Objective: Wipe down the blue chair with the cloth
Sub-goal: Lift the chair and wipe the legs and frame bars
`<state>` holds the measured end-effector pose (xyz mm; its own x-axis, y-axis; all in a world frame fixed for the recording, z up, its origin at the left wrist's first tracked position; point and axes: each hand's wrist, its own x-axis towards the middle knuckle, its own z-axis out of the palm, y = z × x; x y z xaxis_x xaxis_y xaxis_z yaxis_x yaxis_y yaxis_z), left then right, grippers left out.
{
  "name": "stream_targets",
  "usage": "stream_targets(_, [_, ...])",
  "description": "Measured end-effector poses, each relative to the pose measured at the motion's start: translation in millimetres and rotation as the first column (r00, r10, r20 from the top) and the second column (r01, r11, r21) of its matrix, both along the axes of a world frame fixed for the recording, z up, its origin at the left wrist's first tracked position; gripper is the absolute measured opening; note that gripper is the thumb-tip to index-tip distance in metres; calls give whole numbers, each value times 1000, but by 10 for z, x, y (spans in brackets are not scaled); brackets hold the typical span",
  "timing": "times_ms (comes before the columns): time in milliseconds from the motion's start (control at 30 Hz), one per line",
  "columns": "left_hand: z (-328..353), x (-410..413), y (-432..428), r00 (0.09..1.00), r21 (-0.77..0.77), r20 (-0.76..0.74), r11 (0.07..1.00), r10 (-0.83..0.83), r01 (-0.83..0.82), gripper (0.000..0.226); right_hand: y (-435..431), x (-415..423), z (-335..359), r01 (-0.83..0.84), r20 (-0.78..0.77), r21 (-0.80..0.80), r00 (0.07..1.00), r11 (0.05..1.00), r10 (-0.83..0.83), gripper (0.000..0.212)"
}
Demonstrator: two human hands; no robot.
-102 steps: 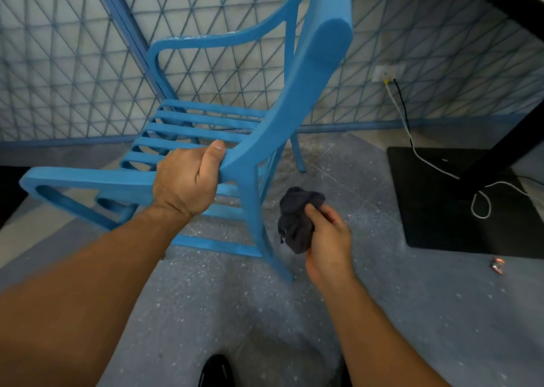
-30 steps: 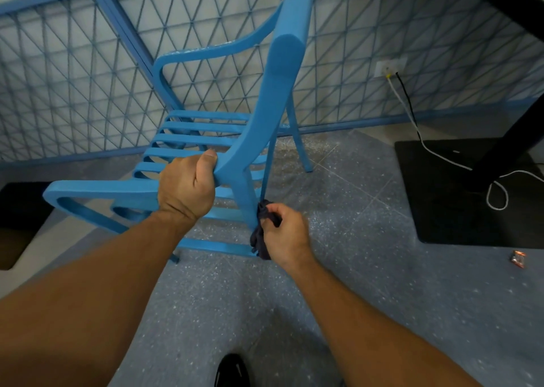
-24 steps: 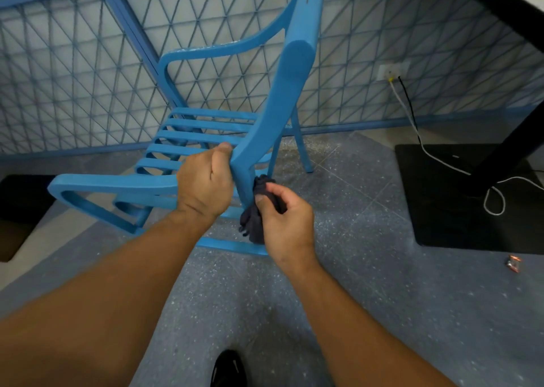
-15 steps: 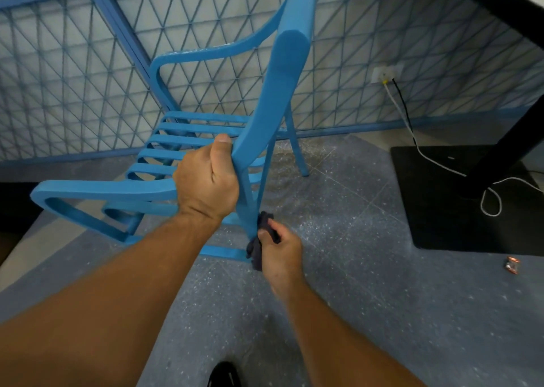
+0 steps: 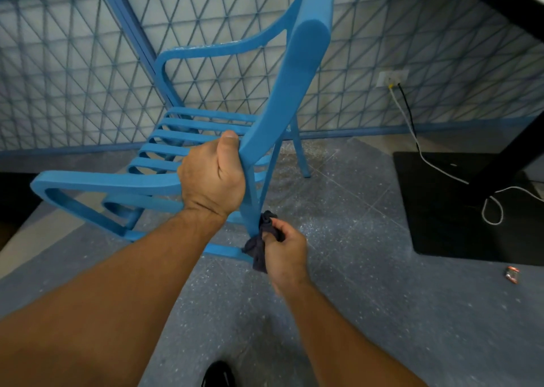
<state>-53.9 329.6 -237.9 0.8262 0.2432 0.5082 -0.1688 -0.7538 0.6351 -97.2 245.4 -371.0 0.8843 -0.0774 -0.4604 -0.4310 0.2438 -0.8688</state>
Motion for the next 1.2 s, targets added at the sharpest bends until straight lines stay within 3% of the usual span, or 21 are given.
stream_targets(67, [-7, 7, 6, 1000, -2, 11, 1000, -11, 11, 46, 3, -7, 34, -25, -36, -93, 999, 995, 22, 23])
stream_targets(133, [-14, 8, 7, 999, 1, 29, 1000, -16, 16, 45, -10, -8, 140, -4, -38, -67, 999, 998, 1, 21])
stream_targets(267, [-20, 31, 3, 999, 18, 27, 1000, 23, -23, 46, -21, -63, 505, 27, 162, 94, 986, 995, -42, 23])
stream_targets(367, [-6, 23, 1, 999, 5, 10, 999, 37, -38, 45, 46, -87, 491, 64, 217, 51, 973, 997, -73, 30])
stream_targets(467, [16, 8, -3, 1000, -38, 2, 999, 24, -24, 44, 132, -117, 258, 98, 120, 30, 988, 995, -101, 31])
stream_targets(633, [37, 10, -6, 1000, -36, -14, 999, 1, -1, 45, 151, -40, -51, 45, -40, -180, 998, 983, -53, 31])
stream_targets(700, [49, 10, -1, 1000, -52, -26, 999, -4, 3, 46, 119, -2, -6, 13, -61, -147, 998, 989, -22, 23])
stream_targets(800, [57, -10, -9, 999, -47, -34, 999, -11, 9, 45, -60, 0, 282, -49, 66, -6, 997, 999, 50, 16])
stream_targets(933, [84, -29, 7, 997, -67, -65, 997, -32, 28, 46, -501, 67, 587, -169, 276, -48, 945, 985, 175, 25])
stream_targets(1200, [259, -128, -23, 975, -130, -188, 987, -117, 94, 56, -941, 230, 999, 34, 339, 16, 940, 999, -38, 27])
